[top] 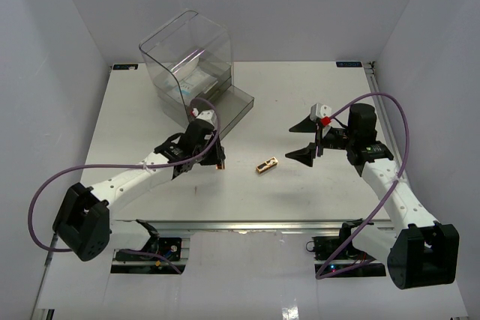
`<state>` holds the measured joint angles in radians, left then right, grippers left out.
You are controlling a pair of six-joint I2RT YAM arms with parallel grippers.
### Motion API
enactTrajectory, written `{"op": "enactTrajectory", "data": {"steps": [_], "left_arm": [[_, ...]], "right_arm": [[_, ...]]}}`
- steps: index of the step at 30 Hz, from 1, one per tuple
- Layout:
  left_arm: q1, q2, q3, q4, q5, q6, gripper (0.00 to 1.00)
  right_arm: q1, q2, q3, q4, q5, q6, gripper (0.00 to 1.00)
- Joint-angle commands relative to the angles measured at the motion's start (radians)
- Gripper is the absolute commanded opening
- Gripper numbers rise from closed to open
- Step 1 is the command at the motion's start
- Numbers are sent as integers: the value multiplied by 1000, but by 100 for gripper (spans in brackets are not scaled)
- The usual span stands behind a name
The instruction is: Organize the makeup
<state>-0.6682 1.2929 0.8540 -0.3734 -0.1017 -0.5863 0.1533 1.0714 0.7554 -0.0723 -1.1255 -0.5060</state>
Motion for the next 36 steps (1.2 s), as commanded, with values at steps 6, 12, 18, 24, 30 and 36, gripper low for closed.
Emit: {"op": "enactTrajectory", "data": {"steps": [6, 12, 18, 24, 30, 36], "left_arm": [[-2, 238, 345, -44, -67, 856, 0], [15, 355, 389, 54, -136, 1163, 0], [57, 489, 506, 80, -148, 1159, 7], [75, 546, 556, 91, -145, 1123, 53], [82, 548, 597, 34, -113, 1026, 79], [82, 439, 600, -7, 21, 871, 80]], "right_arm": [[-16, 7, 1, 32, -11, -3, 90], [-26, 7, -1, 31, -9, -7, 90], [-29, 10, -4, 22, -4, -26, 90], [-29, 18, 6, -13, -11, -75, 90], [-29, 40, 21, -122, -58, -171, 90], [38, 96, 62, -559, -74, -750, 90]]}}
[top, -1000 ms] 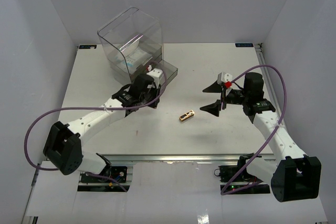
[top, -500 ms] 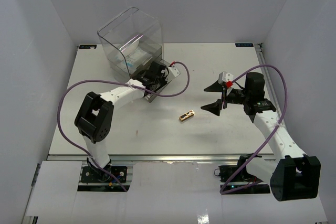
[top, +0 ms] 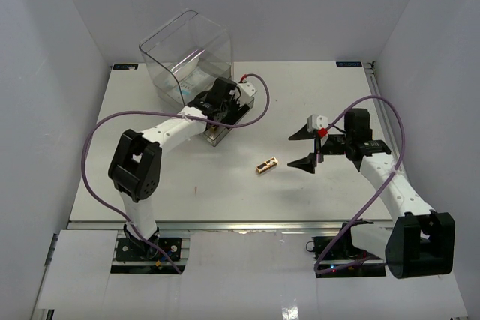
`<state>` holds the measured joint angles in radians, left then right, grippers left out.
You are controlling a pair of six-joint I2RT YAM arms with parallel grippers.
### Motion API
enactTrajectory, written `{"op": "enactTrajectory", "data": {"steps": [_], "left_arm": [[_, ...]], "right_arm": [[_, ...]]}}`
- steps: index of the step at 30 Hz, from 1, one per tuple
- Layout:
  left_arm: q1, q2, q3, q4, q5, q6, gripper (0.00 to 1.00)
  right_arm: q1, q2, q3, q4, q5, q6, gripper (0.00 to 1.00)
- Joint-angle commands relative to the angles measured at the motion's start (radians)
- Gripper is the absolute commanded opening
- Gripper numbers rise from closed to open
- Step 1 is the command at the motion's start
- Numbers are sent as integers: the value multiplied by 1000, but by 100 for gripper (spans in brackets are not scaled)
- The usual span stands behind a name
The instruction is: Organize the makeup
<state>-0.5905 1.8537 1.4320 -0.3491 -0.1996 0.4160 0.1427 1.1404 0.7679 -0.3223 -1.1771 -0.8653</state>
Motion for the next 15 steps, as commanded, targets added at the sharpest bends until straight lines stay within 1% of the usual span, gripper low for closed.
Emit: {"op": "enactTrajectory", "data": {"steps": [1, 2, 4, 8, 9, 11, 13, 15], "left_arm": [[5, -171, 1, -33, 182, -169, 80], [5, -217, -24, -34, 249, -194, 80], [7, -314, -120, -25, 359, -246, 81], [40, -532, -268, 0, 535, -361, 82], [51, -568, -326, 26, 554, -369, 82], [69, -715, -458, 92, 570, -405, 83], [77, -888, -564, 151, 553, -457, 89], [90, -995, -697, 225, 513, -501, 98]], "right_arm": [[86, 38, 55, -377, 32, -507, 90], [118, 48, 56, -423, 95, -609, 90], [222, 64, 43, -425, 201, -701, 90], [357, 124, 29, -309, 421, -667, 90], [385, 153, 34, -293, 467, -655, 90], [415, 228, 79, -286, 510, -619, 90], [436, 322, 127, -257, 559, -564, 90], [448, 377, 187, -238, 594, -522, 90]]}}
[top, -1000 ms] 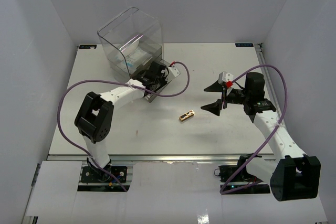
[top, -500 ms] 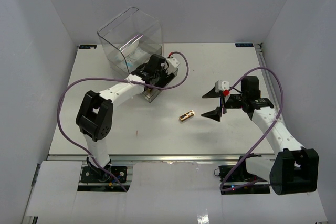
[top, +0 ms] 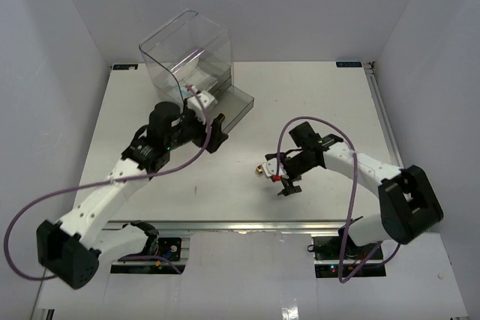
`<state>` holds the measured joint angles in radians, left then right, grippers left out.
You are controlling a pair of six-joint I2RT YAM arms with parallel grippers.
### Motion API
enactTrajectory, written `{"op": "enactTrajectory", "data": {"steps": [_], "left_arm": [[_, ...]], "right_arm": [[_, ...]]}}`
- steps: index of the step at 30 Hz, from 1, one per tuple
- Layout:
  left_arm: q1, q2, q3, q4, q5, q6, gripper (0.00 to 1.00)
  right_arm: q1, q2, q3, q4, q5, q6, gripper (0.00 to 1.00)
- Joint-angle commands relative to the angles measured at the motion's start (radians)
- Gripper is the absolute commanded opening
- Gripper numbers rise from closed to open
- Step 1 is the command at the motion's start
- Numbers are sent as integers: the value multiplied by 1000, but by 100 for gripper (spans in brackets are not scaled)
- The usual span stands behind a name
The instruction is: Organize the makeup
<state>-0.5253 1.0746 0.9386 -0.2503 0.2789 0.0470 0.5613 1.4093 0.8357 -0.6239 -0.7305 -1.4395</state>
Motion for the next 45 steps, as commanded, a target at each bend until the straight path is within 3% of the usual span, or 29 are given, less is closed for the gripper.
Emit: {"op": "enactTrajectory", "data": {"steps": [1, 5, 13, 15, 17, 27, 32, 36, 42, 45], "left_arm": [[31, -247, -273, 157, 29, -140, 98], [67, -358, -327, 116, 15, -170, 98], [74, -437, -326, 88, -68, -161, 98], [74, -461, -331, 93, -85, -163, 98], [74, -477, -337, 95, -97, -165, 98], [80, -507, -337, 97, -122, -165, 98], [87, -542, -347, 111, -127, -167, 98], [91, -580, -356, 120, -156, -167, 98], [96, -620, -365, 126, -199, -161, 98], [102, -618, -366, 125, -203, -159, 98]], "right_arm": [[34, 126, 132, 72, 162, 72, 90], [73, 242, 194, 107, 248, 119, 90], [89, 369, 283, 120, 347, 163, 96], [89, 387, 294, 113, 366, 157, 84], [89, 391, 301, 106, 374, 147, 66], [89, 402, 434, 9, 363, 136, 9], [97, 445, 603, 30, 288, 266, 8], [125, 496, 747, 140, 321, 381, 8], [229, 586, 791, 446, 636, 170, 8], [248, 697, 894, 490, 717, 125, 8]]}}
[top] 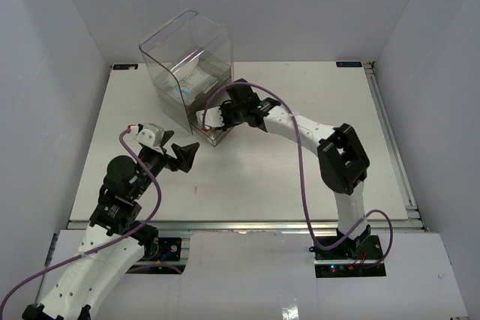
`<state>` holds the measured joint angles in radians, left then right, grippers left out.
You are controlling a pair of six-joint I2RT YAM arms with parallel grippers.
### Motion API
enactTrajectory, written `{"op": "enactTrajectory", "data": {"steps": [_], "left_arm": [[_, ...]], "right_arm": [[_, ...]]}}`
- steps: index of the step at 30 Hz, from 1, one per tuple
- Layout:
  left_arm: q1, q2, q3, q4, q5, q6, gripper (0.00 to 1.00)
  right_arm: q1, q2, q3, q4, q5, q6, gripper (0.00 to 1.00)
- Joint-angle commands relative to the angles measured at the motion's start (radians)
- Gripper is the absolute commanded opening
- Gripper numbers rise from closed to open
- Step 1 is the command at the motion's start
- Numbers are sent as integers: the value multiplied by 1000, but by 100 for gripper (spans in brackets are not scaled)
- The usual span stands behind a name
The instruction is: Organize the makeup
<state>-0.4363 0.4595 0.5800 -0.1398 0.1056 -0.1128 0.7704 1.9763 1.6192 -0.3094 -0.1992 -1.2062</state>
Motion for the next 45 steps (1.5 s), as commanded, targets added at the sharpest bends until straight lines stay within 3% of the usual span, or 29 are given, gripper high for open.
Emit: {"op": "enactTrajectory", "data": {"steps": [1, 3, 6, 8, 16, 21, 24, 26, 30, 31, 35, 37, 38, 40, 45], "left_arm": [[15, -2, -7, 14, -29, 2, 98], [19, 1, -6, 14, -27, 4, 98], [23, 4, -8, 15, -22, 4, 98], [26, 5, -7, 19, -11, 4, 98], [31, 20, -9, 25, 39, 4, 98], [31, 50, -9, 34, 128, 9, 98], [31, 87, -11, 45, 194, 11, 98], [31, 116, -7, 46, 226, 9, 98], [31, 230, 4, 53, 283, -5, 91], [31, 262, 10, 64, 301, -14, 84], [25, 504, 91, 48, 277, -104, 58], [-21, 625, 209, -15, 204, -116, 43], [-49, 680, 261, -44, 156, -119, 40], [-117, 808, 380, -120, -49, -108, 26], [-195, 1144, 677, -264, -369, 26, 20]], "right_arm": [[40, 161, 155, 177, 199, -116, 9], [41, 213, 201, 190, 247, -128, 20], [39, 220, 181, 254, 256, -128, 56], [37, 210, 158, 263, 248, -115, 69], [6, 38, 29, 230, 145, 68, 76], [-92, -142, -44, 68, -177, 330, 82], [-170, -232, -102, -20, -425, 461, 81], [-203, -290, -152, -19, -512, 522, 75], [-249, -393, -286, -7, -632, 582, 48], [-259, -429, -313, -1, -643, 600, 42], [-333, -549, -475, 97, -710, 675, 38], [-394, -607, -567, 192, -745, 730, 38], [-422, -630, -604, 231, -758, 751, 38], [-479, -677, -657, 283, -780, 785, 38], [-585, -712, -698, 337, -881, 850, 38]]}}
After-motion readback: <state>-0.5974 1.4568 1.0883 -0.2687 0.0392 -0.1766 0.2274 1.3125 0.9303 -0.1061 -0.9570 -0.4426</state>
